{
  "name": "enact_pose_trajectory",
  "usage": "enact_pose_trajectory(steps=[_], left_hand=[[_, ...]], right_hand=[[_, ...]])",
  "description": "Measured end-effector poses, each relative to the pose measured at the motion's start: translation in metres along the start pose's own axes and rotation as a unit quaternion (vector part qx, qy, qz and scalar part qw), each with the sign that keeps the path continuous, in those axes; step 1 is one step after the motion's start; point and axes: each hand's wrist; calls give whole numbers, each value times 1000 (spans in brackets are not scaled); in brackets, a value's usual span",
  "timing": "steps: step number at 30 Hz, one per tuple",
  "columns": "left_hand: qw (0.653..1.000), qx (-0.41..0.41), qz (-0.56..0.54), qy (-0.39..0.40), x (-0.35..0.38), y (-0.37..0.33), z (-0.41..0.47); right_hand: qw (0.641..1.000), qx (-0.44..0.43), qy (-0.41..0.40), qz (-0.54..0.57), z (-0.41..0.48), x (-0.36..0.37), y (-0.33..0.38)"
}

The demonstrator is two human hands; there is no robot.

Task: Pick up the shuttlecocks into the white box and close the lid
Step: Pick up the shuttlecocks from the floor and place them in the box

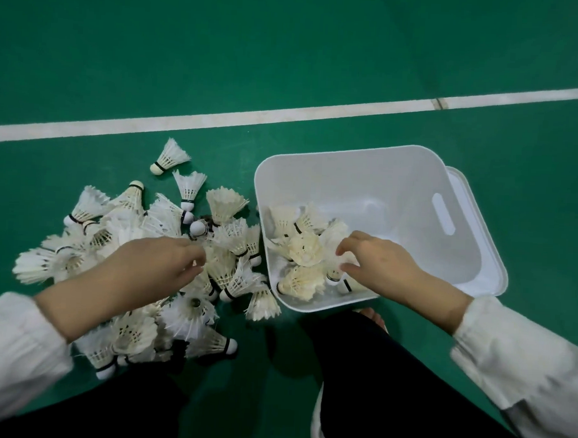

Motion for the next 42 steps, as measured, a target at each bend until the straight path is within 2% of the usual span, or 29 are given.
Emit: enact_pose_trajectory(steps=[3, 7, 10, 13, 17, 20, 24, 26, 30, 35, 39, 42], left_hand=[[999, 2, -18, -40, 3, 3, -3], [996, -34, -70, -45, 11, 11, -13], [991, -79, -100, -36, 23, 25, -25], [982, -123, -137, -40, 32, 36, -34], [974, -148, -165, -49, 41, 41, -37], [970, -134, -197, -47, 50, 39, -40], [967, -111, -230, -14, 64, 25, -39], [969, -108, -221, 20, 73, 20, -36], [976, -80, -202, 29, 89, 17, -31], [965, -92, -245, -13, 77, 25, -38], [931, -175, -313, -65, 56, 56, -51], [927, -229, -296, -20, 47, 89, -54]], right_hand=[[998, -47, -26, -39, -5, -33, 23], [988, -141, -52, -22, 2, -66, 80], [978, -208, -34, -14, 26, -55, 129], [968, -239, 10, -71, 66, -17, 167], [975, -198, 33, -93, 111, 25, 191], [988, -139, -1, -65, 129, 34, 193], [995, -77, -57, -35, 134, 35, 178], [996, -67, -26, -53, 135, 36, 169], [994, -77, 67, -38, 138, 41, 163], [991, -112, 7, -69, 135, 31, 170], [985, -167, -35, -8, 125, 16, 181], [980, -197, -35, 5, 120, 10, 193]])
Point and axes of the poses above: each hand's wrist, its own z-axis towards the middle knuckle, its own x-axis out of the palm, y = z × x, and after that the axes turned 8 degrees about -x, right-handed
